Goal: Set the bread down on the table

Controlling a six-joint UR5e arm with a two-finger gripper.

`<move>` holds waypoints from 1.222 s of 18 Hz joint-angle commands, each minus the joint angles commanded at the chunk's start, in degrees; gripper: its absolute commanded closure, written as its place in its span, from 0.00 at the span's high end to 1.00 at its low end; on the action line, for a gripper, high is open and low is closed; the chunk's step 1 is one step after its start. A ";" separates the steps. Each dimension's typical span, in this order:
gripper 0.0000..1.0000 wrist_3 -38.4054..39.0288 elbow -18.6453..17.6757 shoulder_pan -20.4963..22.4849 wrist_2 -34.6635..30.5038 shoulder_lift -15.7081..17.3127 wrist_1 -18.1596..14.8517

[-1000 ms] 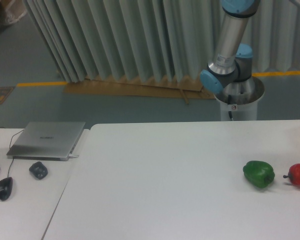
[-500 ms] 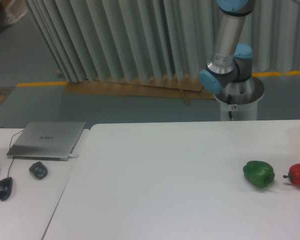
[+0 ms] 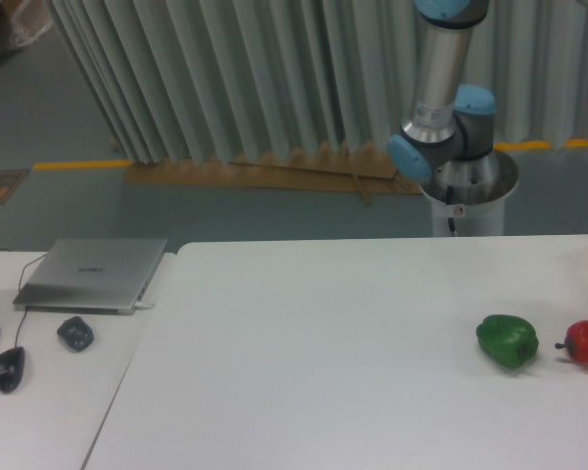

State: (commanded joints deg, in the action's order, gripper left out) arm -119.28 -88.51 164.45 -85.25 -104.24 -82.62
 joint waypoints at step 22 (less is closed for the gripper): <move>0.39 21.64 2.81 -14.60 1.41 -5.80 15.99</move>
State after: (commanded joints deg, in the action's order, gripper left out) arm -97.65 -85.69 149.85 -83.85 -110.04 -66.63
